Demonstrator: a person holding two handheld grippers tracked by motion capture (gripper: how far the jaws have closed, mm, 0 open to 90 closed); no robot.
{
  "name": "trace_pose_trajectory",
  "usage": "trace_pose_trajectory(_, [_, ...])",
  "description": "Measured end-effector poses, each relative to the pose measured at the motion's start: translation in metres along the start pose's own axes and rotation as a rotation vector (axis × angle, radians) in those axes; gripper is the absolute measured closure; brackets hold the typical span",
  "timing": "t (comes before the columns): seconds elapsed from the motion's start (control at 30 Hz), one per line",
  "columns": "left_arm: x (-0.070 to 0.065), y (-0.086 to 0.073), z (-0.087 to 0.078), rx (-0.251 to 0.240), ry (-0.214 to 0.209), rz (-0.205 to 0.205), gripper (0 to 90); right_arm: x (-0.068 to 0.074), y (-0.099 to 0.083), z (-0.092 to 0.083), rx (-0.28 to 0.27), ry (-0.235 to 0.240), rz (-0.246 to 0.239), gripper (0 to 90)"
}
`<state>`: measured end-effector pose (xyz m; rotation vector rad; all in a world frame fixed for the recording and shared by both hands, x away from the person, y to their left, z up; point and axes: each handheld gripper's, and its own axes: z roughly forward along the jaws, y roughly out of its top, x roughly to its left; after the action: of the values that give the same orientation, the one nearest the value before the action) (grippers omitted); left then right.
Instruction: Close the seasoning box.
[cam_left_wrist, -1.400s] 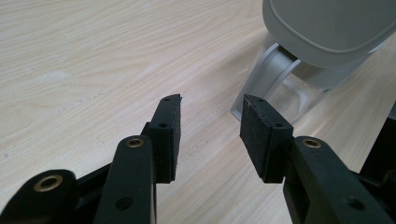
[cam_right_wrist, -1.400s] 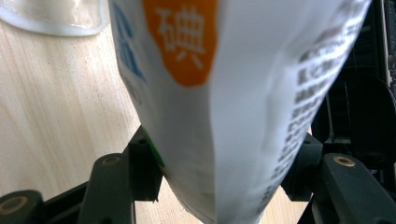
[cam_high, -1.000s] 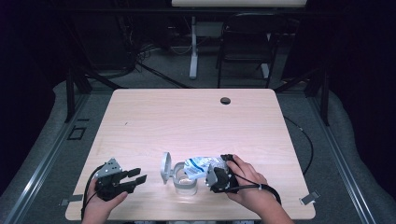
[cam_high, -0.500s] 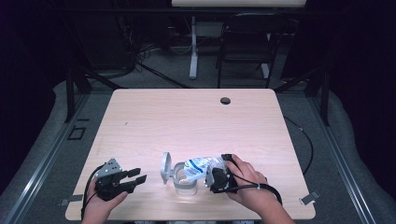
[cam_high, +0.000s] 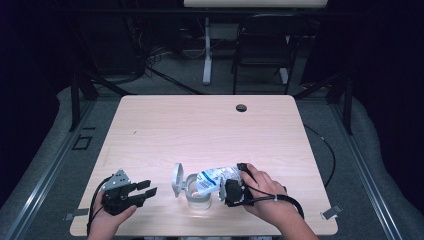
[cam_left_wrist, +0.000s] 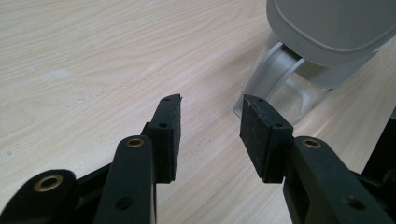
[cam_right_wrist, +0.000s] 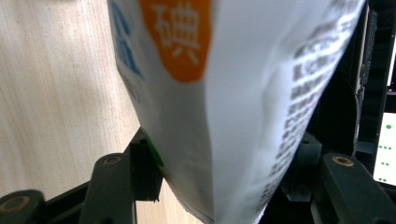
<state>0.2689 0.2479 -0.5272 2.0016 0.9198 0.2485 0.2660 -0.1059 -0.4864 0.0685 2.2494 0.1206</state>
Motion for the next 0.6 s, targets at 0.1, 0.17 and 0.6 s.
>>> trace_pose_trajectory(0.1, [0.0002, 0.0000, -0.0001, 0.001, 0.001, 0.003, 58.6, 0.0003, 0.0011, 0.0008, -0.010, -0.002, -0.006, 43.5])
trace_pose_trajectory(0.17, [0.0000, -0.0003, 0.0003, -0.008, 0.003, -0.002, 58.6, -0.0007, 0.0026, -0.0009, 0.014, -0.008, -0.027, 43.5])
trace_pose_trajectory(0.6, [0.0000, -0.0002, 0.0000, -0.007, 0.006, 0.000, 58.6, 0.0005, 0.0066, -0.0001, 0.022, -0.017, -0.068, 43.8])
